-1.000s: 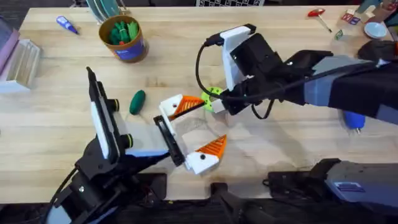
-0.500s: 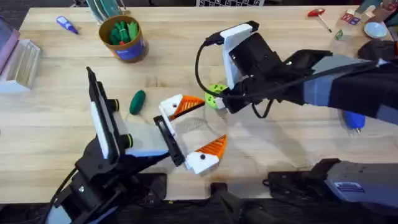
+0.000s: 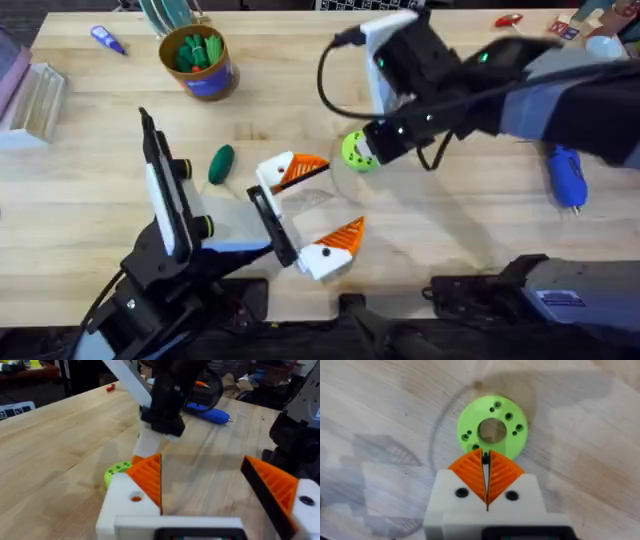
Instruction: Pick up the gripper from the table and insert it into the empty holder that is missing its gripper. Then pick up a screw, insert it into the mounting hole, and use the screwdriver to tighten it. Finally, clean up the table by picking up the vegetable and placing it into the bucket.
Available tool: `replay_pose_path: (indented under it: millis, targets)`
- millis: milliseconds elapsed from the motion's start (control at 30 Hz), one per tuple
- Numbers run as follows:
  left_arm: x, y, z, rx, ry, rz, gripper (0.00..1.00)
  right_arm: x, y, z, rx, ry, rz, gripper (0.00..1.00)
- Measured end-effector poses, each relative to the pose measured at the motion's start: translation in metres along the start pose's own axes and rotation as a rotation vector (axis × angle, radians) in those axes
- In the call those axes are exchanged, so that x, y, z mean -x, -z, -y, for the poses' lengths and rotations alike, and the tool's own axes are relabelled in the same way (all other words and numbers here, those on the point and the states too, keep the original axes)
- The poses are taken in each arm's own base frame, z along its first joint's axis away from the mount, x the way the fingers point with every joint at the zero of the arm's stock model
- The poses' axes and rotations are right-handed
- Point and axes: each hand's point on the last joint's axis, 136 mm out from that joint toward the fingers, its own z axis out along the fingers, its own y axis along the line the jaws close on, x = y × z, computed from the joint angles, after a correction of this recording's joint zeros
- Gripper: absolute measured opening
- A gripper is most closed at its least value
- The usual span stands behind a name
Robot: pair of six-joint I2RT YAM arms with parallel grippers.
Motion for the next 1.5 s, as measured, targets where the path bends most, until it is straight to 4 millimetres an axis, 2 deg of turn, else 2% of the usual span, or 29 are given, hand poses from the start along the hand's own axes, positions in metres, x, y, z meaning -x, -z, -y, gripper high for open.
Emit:
replay_pose_path:
  millis: [300, 467, 633, 767, 1067, 1167, 1367, 1500]
  targets:
    - [0.0, 0.0, 0.0, 0.0, 0.0, 0.0, 0.986, 0.022, 0.045, -0.003, -0.004, 0.046, 0.001, 0.006]
    - [0.0, 0.0, 0.0, 0.0, 0.0, 0.0, 0.986, 0.043, 0.093, -0.008, 0.011, 0.094, 0.075, 0.006]
    - [0.0, 0.0, 0.0, 0.0, 0.0, 0.0, 0.986, 0.063, 0.144, -0.032, 0.129, 0.148, 0.166, 0.006]
    - [0.0, 0.0, 0.0, 0.0, 0.0, 0.0, 0.986, 0.07, 0.165, -0.064, 0.273, 0.203, 0.214, 0.006]
    - [0.0, 0.0, 0.0, 0.0, 0.0, 0.0, 0.986, 0.05, 0.175, -0.133, 0.452, 0.358, 0.195, 0.006]
    - [0.0, 0.0, 0.0, 0.0, 0.0, 0.0, 0.986, 0.045, 0.171, -0.145, 0.467, 0.388, 0.172, 0.006]
    - [0.0, 0.0, 0.0, 0.0, 0.0, 0.0, 0.986, 0.039, 0.149, -0.161, 0.477, 0.419, 0.101, 0.006]
    - [0.0, 0.0, 0.0, 0.0, 0.0, 0.0, 0.986, 0.04, 0.145, -0.171, 0.485, 0.442, 0.105, 0.006]
